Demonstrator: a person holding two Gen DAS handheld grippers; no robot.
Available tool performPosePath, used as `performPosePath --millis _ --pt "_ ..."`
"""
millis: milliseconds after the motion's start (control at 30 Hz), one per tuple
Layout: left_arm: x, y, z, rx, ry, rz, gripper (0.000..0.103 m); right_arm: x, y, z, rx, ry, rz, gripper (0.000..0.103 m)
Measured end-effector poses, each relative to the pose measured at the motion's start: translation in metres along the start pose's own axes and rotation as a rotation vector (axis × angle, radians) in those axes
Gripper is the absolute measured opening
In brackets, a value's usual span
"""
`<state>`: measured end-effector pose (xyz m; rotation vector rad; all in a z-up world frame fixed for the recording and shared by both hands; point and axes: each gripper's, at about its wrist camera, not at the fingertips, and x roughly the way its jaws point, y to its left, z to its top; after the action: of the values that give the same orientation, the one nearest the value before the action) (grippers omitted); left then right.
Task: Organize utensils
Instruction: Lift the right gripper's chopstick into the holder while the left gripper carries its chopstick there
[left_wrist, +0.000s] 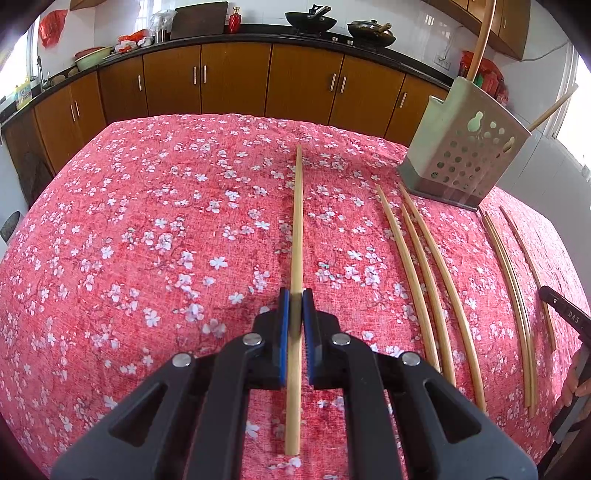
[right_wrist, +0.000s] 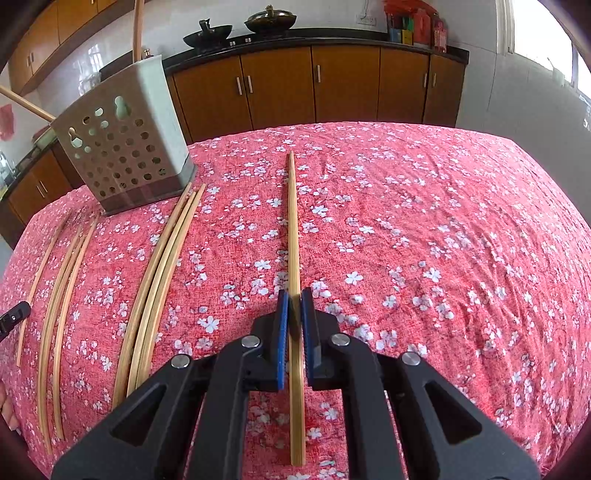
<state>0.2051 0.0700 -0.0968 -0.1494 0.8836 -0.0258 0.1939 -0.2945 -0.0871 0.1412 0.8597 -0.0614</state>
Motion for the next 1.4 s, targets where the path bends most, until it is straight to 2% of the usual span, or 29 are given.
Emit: performPosePath --millis 767,900,1400 --pt "-0.002 0.001 0.005 -0.012 0.002 -0.008 0.010 -0.001 -0.001 0.000 0.008 -0.001 0.002 0.009" --pt "-0.006 -0.005 0.002 0.040 0.008 0.019 0.010 -0.006 0.001 -0.006 0.001 -0.001 -0.005 0.009" --pt "-0.017 -0.014 -0.010 0.092 0.003 0.067 0.008 -0.023 -0.003 -0.013 -0.009 -0.020 0.006 0.008"
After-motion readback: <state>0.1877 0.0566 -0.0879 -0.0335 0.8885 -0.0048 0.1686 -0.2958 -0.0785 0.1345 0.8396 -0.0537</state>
